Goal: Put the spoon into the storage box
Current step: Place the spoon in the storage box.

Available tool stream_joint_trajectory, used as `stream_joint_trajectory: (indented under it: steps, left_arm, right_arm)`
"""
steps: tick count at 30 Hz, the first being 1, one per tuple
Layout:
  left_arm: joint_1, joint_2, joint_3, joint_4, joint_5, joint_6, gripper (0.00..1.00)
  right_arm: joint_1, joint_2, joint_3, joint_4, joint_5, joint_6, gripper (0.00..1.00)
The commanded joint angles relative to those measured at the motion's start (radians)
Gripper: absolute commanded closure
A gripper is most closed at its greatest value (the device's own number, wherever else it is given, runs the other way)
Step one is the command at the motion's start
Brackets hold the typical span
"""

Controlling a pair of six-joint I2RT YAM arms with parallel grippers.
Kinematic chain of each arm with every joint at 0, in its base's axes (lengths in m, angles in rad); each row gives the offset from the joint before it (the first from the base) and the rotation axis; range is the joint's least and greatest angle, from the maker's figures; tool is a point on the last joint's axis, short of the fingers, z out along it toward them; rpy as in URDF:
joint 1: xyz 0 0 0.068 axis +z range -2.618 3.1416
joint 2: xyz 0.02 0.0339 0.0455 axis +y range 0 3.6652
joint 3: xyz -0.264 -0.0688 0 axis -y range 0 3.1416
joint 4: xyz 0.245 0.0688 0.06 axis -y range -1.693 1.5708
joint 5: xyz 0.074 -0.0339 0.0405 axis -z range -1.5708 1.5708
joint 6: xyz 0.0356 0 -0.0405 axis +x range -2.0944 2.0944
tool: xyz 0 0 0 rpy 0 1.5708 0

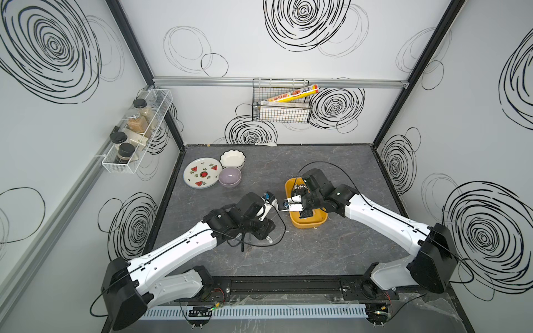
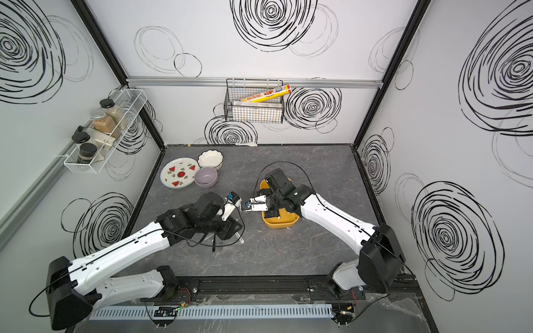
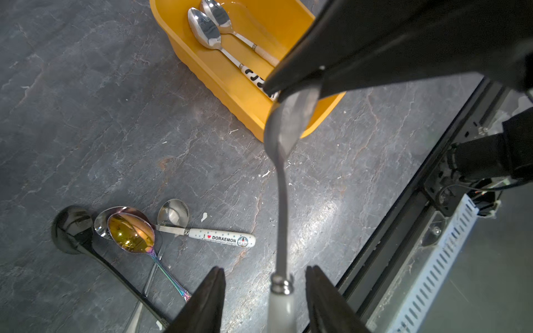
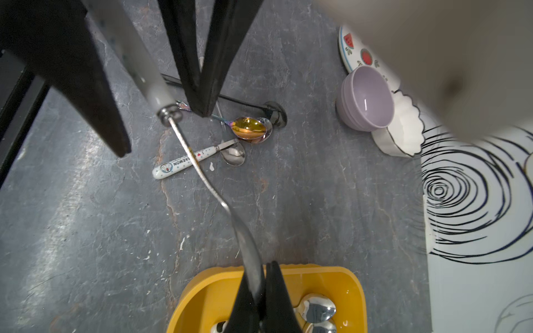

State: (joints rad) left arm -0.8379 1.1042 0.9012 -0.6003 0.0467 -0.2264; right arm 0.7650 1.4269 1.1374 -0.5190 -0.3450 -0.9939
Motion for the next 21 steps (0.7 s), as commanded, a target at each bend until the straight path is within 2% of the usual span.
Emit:
stream_joint_trajectory:
  steps: [1,4,11,13,17,18,19,21]
  left_arm:
    - [-0.019,-0.012,0.045,-0.030,-0.191,-0.001,0.48]
    - [-0.020,-0.009,0.057,-0.069,-0.245,-0.001,0.49]
    - [-0.029,-0.028,0.049,-0.064,-0.233,0.011,0.61]
    - [-0.030,-0.023,0.052,-0.071,-0.233,0.010,0.68]
    - [-0.030,-0.021,0.051,-0.070,-0.224,0.016,1.00]
    - [-0.030,-0.023,0.050,-0.069,-0.223,0.013,1.00]
    - [-0.030,-0.024,0.050,-0.065,-0.220,0.012,1.00]
    - [-0.030,-0.032,0.047,-0.049,-0.216,-0.002,1.00]
  right_arm:
    - [0.007,0.000,0.016,-0.079,-0.015,0.032,1.00]
    - [0.005,-0.005,0.003,-0.074,0.001,0.029,1.00]
    - [0.006,0.003,-0.002,-0.065,0.008,0.025,1.00]
    - [0.006,0.006,-0.007,-0.061,0.012,0.026,1.00]
    - [0.007,0.000,-0.007,-0.043,0.000,0.039,1.00]
    - [0.006,-0.009,-0.012,-0.016,0.012,0.077,0.96]
    - [0.005,-0.019,-0.018,0.038,0.040,0.140,0.79]
    - [0.004,-0.062,-0.053,0.204,0.140,0.318,0.56]
